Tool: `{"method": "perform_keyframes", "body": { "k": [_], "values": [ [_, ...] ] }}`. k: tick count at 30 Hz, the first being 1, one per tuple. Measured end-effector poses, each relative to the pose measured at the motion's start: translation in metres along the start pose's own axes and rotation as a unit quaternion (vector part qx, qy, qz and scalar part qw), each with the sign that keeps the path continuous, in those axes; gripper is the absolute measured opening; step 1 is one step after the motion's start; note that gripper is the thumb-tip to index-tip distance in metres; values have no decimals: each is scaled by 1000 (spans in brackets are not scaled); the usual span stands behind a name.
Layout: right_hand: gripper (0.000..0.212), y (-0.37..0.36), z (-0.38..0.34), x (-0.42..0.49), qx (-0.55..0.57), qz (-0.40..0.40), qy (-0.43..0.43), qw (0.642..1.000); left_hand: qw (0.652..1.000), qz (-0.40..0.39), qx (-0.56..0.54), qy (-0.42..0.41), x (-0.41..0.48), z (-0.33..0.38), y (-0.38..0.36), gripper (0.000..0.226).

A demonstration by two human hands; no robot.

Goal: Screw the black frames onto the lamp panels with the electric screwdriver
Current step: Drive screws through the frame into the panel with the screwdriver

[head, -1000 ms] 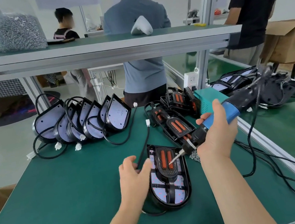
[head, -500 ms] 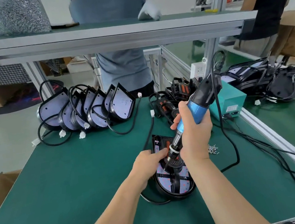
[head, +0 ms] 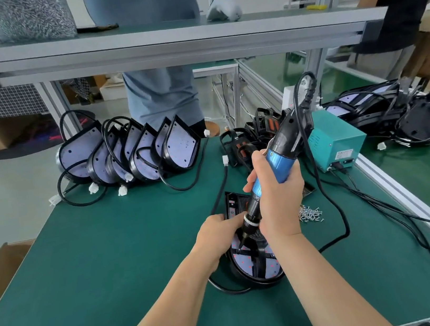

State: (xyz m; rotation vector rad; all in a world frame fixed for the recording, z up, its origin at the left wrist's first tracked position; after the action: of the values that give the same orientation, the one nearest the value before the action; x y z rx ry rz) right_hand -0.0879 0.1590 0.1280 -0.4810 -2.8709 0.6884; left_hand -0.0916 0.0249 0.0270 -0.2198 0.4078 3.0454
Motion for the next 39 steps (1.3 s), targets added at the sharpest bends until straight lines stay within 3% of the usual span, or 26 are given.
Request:
{"method": "perform_keyframes", "body": {
  "k": [3, 9, 16, 22, 26, 29, 33, 39],
  "values": [
    [36, -5, 0, -1, -3, -13, 3, 1000, 1000, 6, 1, 3, 0, 0, 1, 83],
    [17, -8, 1, 0, -21, -25, 15, 999, 1000, 9, -23, -3, 2, -2, -1, 78],
    [22, -8, 4, 5, -46, -41, 20, 998, 1000, 20, -22, -8, 7, -7, -1, 52],
    [15, -11, 4, -3, -42, -82, 28, 995, 999, 26, -17, -5, 9, -12, 0, 36],
    [21, -16, 6, -8, -46, -124, 15, 991, 999, 35, -6, -8, 8, -10, 1, 23],
    [32, -13, 6, -7, -24, -133, -19, 991, 1000, 30, -6, -8, 7, -9, 0, 25],
    [18, -10, 1, -2, 18, -143, -33, 989, 1000, 21, 5, -9, 8, -7, 1, 33],
    [18, -9, 2, 1, 31, -157, -47, 986, 1000, 15, 15, -7, 6, -6, 2, 45]
  ]
}}
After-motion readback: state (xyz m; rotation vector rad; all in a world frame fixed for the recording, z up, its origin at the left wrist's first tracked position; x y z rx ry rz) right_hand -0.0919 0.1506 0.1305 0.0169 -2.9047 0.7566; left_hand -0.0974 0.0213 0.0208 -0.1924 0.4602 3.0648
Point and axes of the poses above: each hand's wrist, its own x-axis towards the middle knuckle, its own y-axis out of the back of the hand, z = x × y, the point moved 7 cm from there along x, towards the middle knuckle, and after that the axes turned 12 degrees about -y, right-handed, at the moved point
